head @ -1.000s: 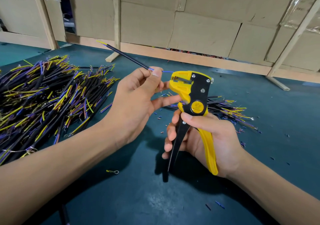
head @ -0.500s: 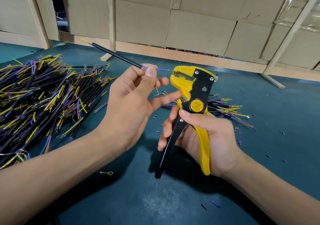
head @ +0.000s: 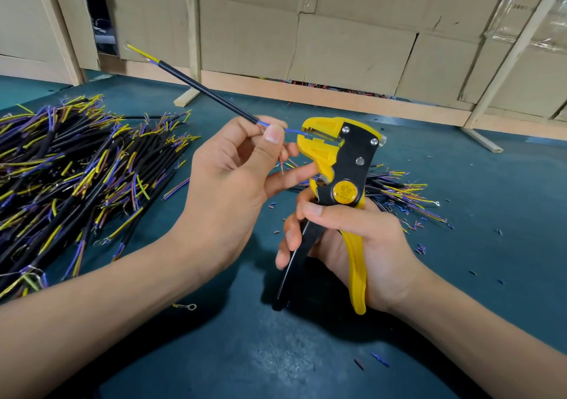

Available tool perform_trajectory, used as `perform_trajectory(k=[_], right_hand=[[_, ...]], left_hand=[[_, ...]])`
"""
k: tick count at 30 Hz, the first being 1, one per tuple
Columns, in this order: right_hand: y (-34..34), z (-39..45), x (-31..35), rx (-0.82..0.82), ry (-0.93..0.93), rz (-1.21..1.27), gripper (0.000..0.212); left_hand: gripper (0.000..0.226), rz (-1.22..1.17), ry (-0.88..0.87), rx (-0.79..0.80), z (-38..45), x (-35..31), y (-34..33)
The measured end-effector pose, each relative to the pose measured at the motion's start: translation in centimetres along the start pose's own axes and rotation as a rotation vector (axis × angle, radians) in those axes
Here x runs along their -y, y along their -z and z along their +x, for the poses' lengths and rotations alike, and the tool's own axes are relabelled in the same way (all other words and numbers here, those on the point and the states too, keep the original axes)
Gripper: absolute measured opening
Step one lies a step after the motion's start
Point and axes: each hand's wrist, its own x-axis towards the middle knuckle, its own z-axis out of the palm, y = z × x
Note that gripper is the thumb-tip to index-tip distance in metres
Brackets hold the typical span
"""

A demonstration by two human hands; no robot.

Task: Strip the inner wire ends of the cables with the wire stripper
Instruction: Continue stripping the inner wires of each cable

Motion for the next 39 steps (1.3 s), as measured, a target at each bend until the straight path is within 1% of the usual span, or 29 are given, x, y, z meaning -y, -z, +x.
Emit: perform_trajectory(k=[26,32,34,37,39], right_hand=[[-0.13,-0.03,-0.18,-0.027,-0.017,-0.06,0.012],[-0.26,0.1,-0.15,-0.026,-0.018,-0.045,0.008],[-0.36,0.16,-0.1,-0.057,-0.026,-0.038,0.009],[-0.6,0.07,-0.09,-0.167,-0.07,-0.027,0.019],[-0.6,0.02,0.01,-0.216,-0.085,-0.055,0.019]], left_hand=[[0.013,0.027,-0.016,0.004,-0.2,-0.33,-0.26],[0.012,0.026,-0.008,0.006,-0.22,-0.26,-0.23],[0.012,0.016,-0.004,0.007,-0.22,-0.16,-0.25],[0.013,-0.01,0.004,-0.004,-0.27,-0.04,-0.46],[0.017,-0.028,0.013,-0.032,-0.31,0.09,-0.53]])
